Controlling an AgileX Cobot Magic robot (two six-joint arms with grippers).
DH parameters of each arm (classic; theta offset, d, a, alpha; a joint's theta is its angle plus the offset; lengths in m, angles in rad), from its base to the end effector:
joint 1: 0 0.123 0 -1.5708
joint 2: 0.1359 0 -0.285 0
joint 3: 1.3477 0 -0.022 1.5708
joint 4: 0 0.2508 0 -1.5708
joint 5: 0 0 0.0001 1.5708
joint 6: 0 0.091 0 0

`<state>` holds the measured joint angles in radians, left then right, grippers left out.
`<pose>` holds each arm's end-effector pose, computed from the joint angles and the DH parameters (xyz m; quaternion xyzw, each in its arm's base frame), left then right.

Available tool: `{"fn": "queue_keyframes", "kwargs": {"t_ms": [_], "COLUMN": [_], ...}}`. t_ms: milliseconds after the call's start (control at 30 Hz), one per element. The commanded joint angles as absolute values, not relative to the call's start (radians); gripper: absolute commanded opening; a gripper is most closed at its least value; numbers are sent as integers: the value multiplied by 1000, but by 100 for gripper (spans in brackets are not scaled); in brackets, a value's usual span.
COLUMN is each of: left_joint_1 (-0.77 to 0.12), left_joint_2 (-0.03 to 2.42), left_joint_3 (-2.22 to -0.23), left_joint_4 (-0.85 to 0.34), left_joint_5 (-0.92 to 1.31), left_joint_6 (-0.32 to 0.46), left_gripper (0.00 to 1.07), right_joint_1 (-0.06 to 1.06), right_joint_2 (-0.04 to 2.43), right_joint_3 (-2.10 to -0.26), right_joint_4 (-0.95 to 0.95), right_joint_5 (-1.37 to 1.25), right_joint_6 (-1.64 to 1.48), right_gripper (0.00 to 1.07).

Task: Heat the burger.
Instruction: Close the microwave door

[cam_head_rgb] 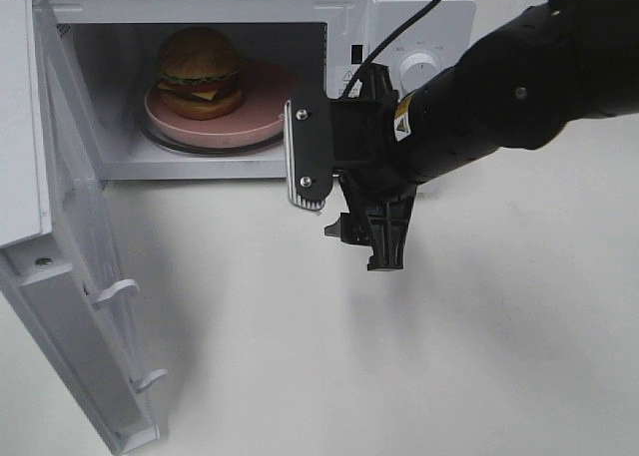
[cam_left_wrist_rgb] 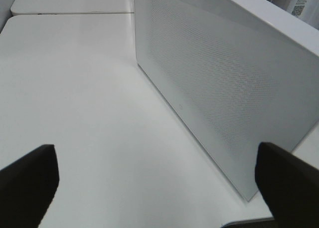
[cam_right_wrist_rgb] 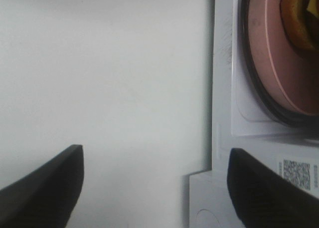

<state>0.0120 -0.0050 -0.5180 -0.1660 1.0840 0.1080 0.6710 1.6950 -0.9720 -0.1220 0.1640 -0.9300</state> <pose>-0.0092 -0.0134 0.2812 0.0459 0.8491 -0.0514 0.5236 0.2765 0.2172 0.2019 -0.7000 0.6067 -0.0800 0.3681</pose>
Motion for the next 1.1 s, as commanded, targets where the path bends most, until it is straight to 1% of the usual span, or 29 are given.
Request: {"fn": "queue_keyframes", "kwargs": {"t_ms": [33,100,400,467,567,633,667,733,833,900,1100], "left_joint_1": [8,8,8,8,8,8,8,8,8,8,8], "left_joint_2": [-22,-22,-22,-22,-22,-22,-22,-22,-22,-22,-22], "left_joint_3": [-515,-515,-515,-515,-515,-515,-515,-515,-515,-515,-515], "left_joint_4": [-171,-171,-171,-171,-171,-171,-171,-171,-171,-171,-171], "left_joint_5": [1069,1069,1069,1069,1069,1069,1069,1069,1069,1069,1069], "left_joint_6": [105,105,105,105,105,105,105,105,105,105,105], "left_gripper": [100,100,100,100,100,100,100,100,100,100,100], "right_joint_1": [669,669,669,669,669,669,669,669,669,669,669], "right_joint_2": [1655,1597,1496,1444,1430,1388,1388,1360,1338,1305,1255], "right_joint_3": [-940,-882,-796,-754,-743,-707,-707,-682,-663,-643,-634], "right_joint_4": [-126,-126,-125,-114,-114,-114,-114,-114,-114,-114,-93], "right_joint_5": [138,103,84,85,85,94,94,98,101,145,286], "right_joint_6": [-874,-807,-672,-523,-470,-247,-247,-93,-6,85,160], "right_gripper": [76,76,76,76,76,76,76,76,76,76,76]}}
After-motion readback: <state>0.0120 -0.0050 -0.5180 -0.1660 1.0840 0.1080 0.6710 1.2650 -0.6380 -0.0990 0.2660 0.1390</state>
